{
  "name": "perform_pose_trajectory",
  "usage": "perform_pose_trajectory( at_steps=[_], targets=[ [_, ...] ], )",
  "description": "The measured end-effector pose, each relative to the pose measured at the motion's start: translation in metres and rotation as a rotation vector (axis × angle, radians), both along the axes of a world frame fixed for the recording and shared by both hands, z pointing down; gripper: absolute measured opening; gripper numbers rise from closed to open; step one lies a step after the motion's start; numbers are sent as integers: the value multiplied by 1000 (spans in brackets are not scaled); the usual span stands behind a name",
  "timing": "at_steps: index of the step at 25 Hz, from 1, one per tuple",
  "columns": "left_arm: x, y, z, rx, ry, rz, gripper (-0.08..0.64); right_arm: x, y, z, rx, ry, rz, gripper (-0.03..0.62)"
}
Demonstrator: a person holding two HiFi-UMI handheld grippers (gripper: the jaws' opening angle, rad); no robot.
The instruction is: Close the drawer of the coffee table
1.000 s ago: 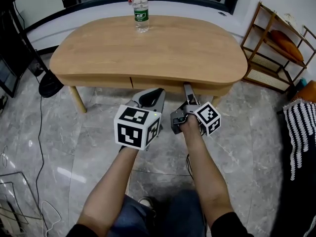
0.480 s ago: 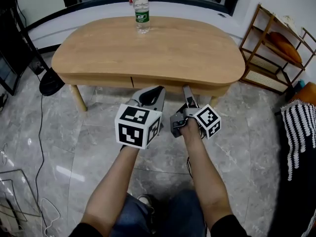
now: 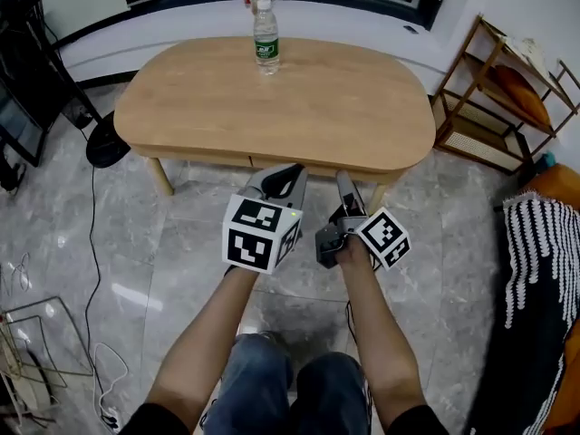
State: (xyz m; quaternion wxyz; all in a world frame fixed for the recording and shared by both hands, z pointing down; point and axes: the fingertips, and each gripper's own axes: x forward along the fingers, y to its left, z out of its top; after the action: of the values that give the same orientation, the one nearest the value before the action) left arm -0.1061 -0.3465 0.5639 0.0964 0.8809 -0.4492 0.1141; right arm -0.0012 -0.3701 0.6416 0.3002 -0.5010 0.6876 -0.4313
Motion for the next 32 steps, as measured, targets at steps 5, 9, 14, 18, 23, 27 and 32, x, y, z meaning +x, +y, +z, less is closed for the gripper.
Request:
perform_pose_trajectory(
  at_steps=[5,9,14,18,23,27,32],
  targets=[
    [-2,7,-63,-46,-14,-10,15,-1,15,-82,-24,119,-21,221],
    [-12,6,-124,-87,5,-29,15,-1,16,-162,-13,271,-58,184],
    [-22,4,-212,-95,8,-30,15,-14,21,-264,12,417,-103,147],
    [-31,4,-284,-84,7,-27,15,-25,24,-339,25,546,-136,133],
    [-51,7,-360,-60,1,-34,14,-43,27,-430,82,709,-167,94],
    [-66,9,-407,-29,6,-51,14,-51,31,-484,138,814,-172,66],
    [-83,18,-442,-5,-3,-56,14,-48,46,-530,163,896,-159,43]
  ],
)
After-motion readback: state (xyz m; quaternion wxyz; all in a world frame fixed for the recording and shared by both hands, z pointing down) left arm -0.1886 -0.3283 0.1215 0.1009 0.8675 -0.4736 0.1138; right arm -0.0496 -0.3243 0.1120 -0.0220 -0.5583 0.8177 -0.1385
